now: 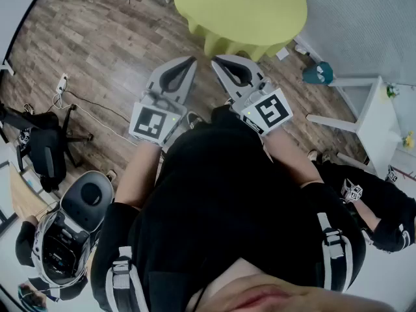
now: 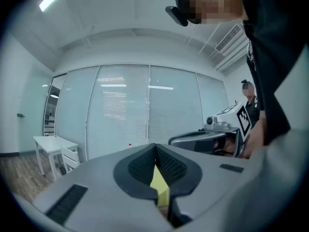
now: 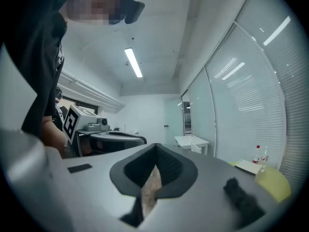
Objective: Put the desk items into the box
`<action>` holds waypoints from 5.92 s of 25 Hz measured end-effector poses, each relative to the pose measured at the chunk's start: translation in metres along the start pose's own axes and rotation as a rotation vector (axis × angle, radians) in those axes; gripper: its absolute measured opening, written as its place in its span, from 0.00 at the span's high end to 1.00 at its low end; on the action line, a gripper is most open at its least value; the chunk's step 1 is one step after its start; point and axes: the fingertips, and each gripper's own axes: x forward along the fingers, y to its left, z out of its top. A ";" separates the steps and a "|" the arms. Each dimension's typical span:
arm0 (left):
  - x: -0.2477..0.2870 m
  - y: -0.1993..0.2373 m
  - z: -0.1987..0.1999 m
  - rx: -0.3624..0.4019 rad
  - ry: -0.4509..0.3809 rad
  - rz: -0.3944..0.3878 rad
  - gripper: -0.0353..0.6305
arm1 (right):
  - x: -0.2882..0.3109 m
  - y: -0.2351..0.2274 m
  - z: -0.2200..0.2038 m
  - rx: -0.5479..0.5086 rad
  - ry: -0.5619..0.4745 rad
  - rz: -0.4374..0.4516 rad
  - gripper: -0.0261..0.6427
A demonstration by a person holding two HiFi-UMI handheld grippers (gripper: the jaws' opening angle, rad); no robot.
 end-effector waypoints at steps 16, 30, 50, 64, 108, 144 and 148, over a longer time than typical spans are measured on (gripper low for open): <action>-0.012 -0.023 -0.003 0.043 -0.041 0.036 0.93 | -0.021 0.012 -0.001 -0.014 -0.033 -0.055 0.94; 0.018 0.054 0.010 0.038 -0.027 0.024 0.93 | 0.055 -0.026 0.012 0.001 -0.008 -0.039 0.94; 0.114 0.110 0.017 0.027 -0.004 0.035 0.93 | 0.102 -0.123 0.017 -0.010 0.003 0.006 0.94; 0.206 0.129 0.020 0.041 0.032 0.037 0.93 | 0.112 -0.216 0.013 0.017 -0.006 0.047 0.94; 0.408 0.328 0.015 0.025 0.012 -0.317 0.93 | 0.270 -0.434 -0.004 0.042 0.043 -0.317 0.94; 0.524 0.401 -0.109 0.066 0.169 -0.524 0.93 | 0.322 -0.544 -0.103 0.090 0.146 -0.514 0.94; 0.534 0.405 -0.139 0.068 0.209 -0.523 0.93 | 0.330 -0.551 -0.127 0.122 0.168 -0.495 0.94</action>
